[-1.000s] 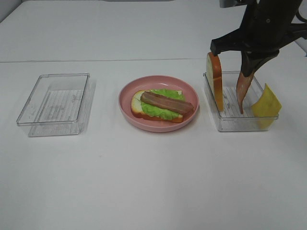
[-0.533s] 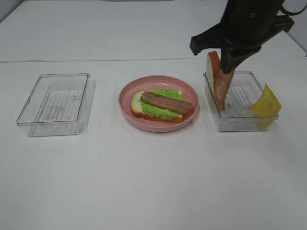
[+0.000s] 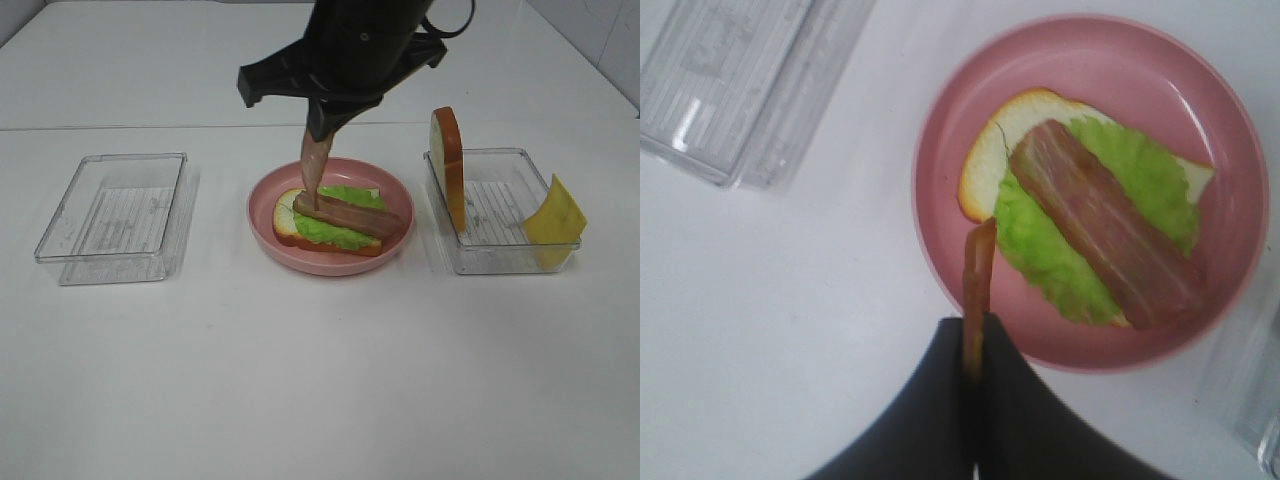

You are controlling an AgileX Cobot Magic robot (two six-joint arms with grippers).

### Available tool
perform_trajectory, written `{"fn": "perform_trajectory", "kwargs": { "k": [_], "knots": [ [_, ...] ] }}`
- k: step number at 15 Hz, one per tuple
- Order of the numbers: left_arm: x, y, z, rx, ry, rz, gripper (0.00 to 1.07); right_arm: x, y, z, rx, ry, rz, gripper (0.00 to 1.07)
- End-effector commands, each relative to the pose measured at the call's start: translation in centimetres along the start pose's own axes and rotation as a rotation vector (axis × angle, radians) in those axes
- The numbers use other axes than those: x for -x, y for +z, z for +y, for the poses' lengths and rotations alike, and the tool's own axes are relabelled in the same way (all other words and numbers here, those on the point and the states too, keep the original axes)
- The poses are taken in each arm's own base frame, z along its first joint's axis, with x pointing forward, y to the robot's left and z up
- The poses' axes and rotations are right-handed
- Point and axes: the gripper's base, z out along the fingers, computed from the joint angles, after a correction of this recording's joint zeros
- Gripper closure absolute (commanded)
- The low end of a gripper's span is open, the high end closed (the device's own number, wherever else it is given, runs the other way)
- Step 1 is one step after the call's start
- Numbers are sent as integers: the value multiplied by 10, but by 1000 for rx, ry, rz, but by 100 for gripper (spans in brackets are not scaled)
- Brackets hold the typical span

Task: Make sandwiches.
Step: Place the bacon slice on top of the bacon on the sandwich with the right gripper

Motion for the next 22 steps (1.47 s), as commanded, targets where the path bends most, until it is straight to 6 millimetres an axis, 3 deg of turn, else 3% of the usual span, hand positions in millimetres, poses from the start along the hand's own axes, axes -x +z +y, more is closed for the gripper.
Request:
{"fn": "perform_trajectory", "kwargs": {
  "k": [1,5,10,18,22],
  "knots": [
    [-1,-2,-1,-7,0,-21,15,23,14,9,26,17,-34,107],
    [-1,-2,-1,-7,0,-21,15,41,42,12,23,18,-40,107],
    [-1,-2,-1,-7,0,-21,15,41,80,8,-27,-7,-1,107],
    [-1,-2,-1,-7,0,-21,15,34,120,-15,-275,-49,44,107],
    [-1,-2,-1,-7,0,-21,15,32,124,-20,-339,-88,63,107]
  ]
}}
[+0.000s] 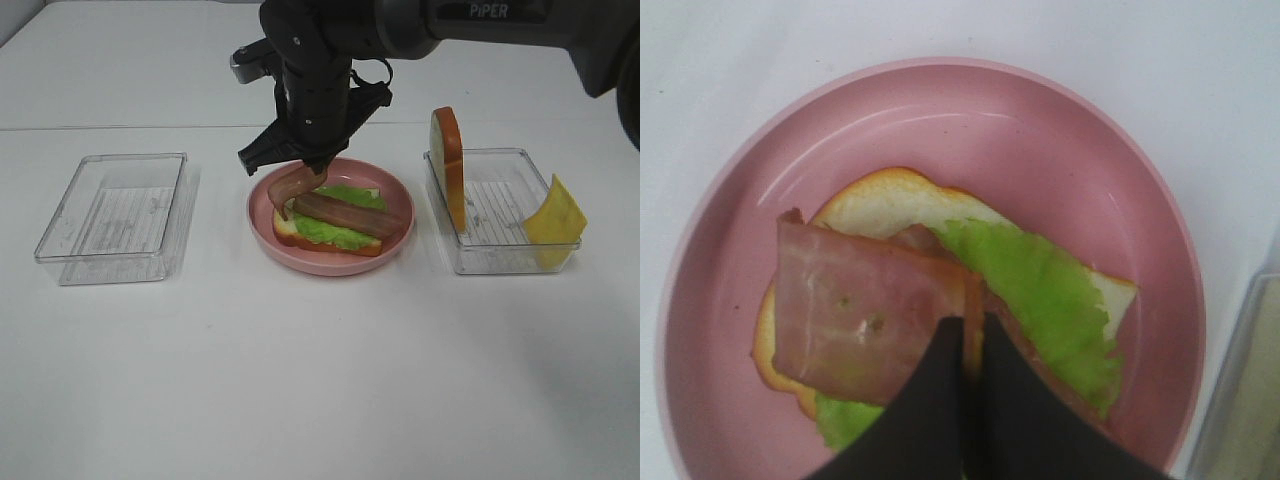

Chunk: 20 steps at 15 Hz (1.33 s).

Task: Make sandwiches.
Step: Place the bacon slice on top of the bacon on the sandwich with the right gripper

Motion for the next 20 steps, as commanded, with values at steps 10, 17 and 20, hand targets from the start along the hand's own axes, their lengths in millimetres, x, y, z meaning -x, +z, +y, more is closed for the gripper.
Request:
{"fn": "perform_trajectory", "kwargs": {
  "k": [10,17,20],
  "knots": [
    [-1,-2,-1,-7,-1,-20,15,1,1,-13,-124,-120,4,107],
    [-1,-2,-1,-7,-1,-20,15,1,1,-13,-133,-137,11,83],
    [-1,-2,-1,-7,-1,-20,15,1,1,-14,-149,-150,4,17]
  ]
}}
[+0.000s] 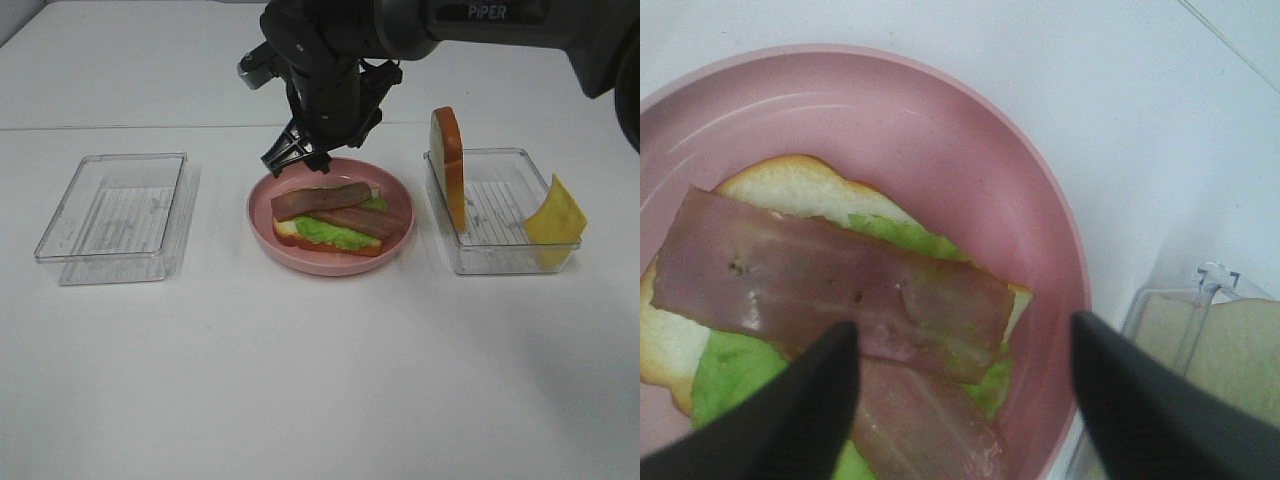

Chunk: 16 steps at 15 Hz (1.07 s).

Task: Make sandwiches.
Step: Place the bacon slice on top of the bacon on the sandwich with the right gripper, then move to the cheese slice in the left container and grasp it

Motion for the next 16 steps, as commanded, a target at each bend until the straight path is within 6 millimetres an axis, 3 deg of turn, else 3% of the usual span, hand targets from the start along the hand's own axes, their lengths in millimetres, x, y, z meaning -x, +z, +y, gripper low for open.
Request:
{"fn": "perform_trajectory", "kwargs": {
  "k": [1,6,10,12,13,16],
  "knots": [
    [-1,-2,-1,-7,-1,-20,15,1,2,-4,-35,-25,-3,12],
    [-1,-2,-1,-7,-1,-20,15,6,-23,-23,-122,0,82,8],
    [-1,-2,-1,-7,-1,-20,15,19,-89,-44,-25,-11,55,8],
    [-1,-2,-1,-7,-1,-20,15,18,-110,-54,-11,-3,12,8],
    [-1,-2,-1,-7,-1,-20,15,13,-131,-76,18,41,-14,8],
    [-1,-2,-1,-7,-1,-20,15,6,-143,-105,83,114,-33,8]
  ]
}}
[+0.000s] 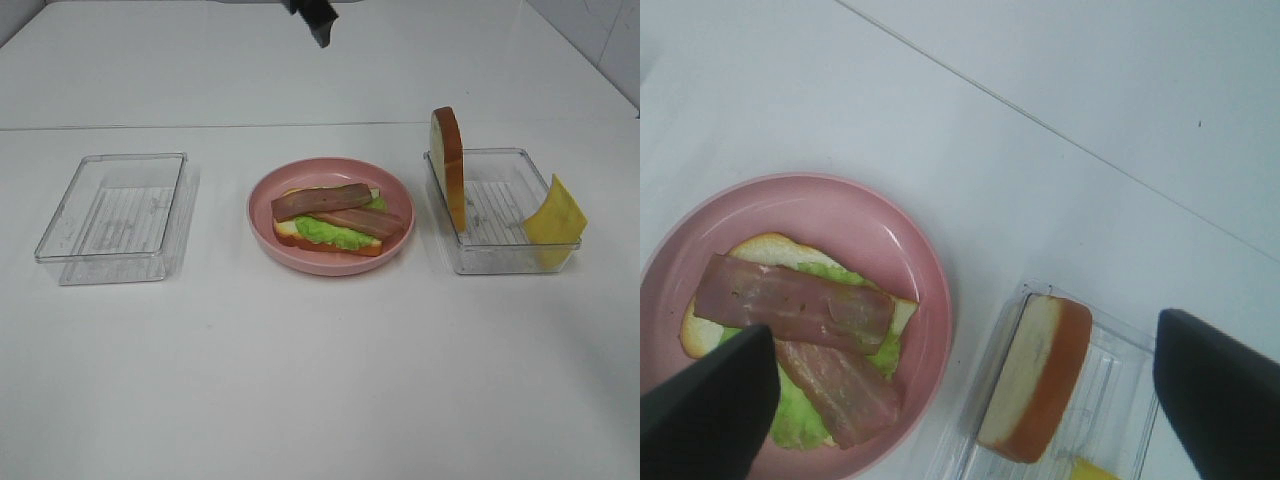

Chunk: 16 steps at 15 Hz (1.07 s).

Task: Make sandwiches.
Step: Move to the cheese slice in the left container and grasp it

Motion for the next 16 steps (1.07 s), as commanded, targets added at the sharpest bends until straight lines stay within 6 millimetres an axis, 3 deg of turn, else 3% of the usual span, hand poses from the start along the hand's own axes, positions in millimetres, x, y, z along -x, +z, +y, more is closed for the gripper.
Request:
{"fn": "perform_trajectory", "kwargs": {
  "k": [1,4,5,8,10,16],
  "knots": [
    [-1,-2,-1,-7,-1,-20,15,-23,-22,-58,67,109,98,8],
    [-1,-2,-1,-7,-1,-20,15,-49,-21,-105,73,225,149,8],
    [-1,-2,-1,-7,-1,-20,15,-65,-17,-130,69,291,189,8],
    [-1,-2,-1,-7,-1,-20,15,-97,0,-156,80,380,290,8],
    [-1,-2,-1,-7,-1,-20,15,-122,22,-163,103,424,394,8],
    [-1,-2,-1,-7,-1,-20,15,-162,76,-139,132,403,483,8]
  ]
}}
